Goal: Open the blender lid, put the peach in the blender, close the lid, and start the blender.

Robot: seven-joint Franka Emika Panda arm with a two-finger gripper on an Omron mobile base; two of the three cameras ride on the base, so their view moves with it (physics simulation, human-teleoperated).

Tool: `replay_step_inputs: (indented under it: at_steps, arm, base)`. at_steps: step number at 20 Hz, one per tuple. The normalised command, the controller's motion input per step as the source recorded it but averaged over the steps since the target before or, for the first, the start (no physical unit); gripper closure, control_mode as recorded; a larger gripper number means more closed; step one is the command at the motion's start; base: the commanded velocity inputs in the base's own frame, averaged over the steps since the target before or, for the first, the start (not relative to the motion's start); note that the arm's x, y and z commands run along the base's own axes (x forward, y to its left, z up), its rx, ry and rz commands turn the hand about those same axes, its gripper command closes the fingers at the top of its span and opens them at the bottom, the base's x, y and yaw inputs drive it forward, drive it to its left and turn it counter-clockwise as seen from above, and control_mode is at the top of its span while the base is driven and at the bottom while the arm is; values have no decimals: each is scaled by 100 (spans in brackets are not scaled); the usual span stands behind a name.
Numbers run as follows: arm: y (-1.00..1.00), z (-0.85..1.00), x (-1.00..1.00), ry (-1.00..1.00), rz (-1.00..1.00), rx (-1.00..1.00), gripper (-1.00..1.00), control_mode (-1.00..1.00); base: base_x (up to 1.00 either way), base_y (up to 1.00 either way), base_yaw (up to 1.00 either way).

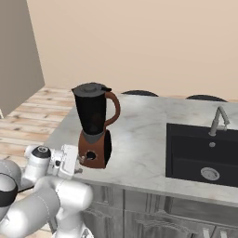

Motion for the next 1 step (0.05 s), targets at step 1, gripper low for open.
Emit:
replay_step_inputs:
  at_steps: [1]
  arm:
    - [-50,0,0,-27,3,0,-100,-100]
  base:
    - [0,0,0]
